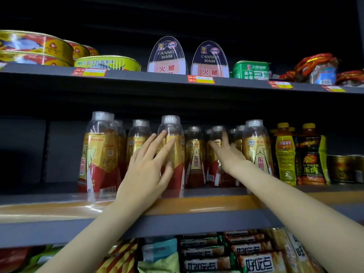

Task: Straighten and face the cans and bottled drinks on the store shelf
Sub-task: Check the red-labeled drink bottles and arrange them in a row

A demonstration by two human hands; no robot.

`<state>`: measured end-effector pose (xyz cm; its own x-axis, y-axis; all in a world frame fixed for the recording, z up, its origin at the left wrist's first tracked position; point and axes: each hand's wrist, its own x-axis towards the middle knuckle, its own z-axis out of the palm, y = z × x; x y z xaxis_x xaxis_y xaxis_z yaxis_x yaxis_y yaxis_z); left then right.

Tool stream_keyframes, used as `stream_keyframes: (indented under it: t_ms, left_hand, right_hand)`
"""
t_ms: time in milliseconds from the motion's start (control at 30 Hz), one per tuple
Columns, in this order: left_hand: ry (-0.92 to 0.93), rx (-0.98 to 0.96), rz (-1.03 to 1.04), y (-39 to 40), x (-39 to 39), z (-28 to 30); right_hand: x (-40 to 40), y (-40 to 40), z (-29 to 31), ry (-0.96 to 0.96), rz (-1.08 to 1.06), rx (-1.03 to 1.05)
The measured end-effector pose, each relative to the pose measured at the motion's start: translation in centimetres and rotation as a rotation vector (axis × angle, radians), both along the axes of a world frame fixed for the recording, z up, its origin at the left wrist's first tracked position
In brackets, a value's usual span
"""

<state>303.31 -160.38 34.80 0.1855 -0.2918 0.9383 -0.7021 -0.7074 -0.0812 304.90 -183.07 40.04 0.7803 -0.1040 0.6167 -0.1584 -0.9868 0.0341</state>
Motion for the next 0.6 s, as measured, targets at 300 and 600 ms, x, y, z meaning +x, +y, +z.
stream_keyframes:
  t_ms: [300,600]
  left_hand:
    - [-0.033,-0.005,0.025,0.0,0.3,-0.1]
    - [-0.048,0.011,0.043,-0.1,0.3,0.0]
  right_hand:
    - [2.8,1.8,3.4,-0.186,0.101,-0.086]
    - [3.9,2.8,3.5,-0.184,0.154,-0.013]
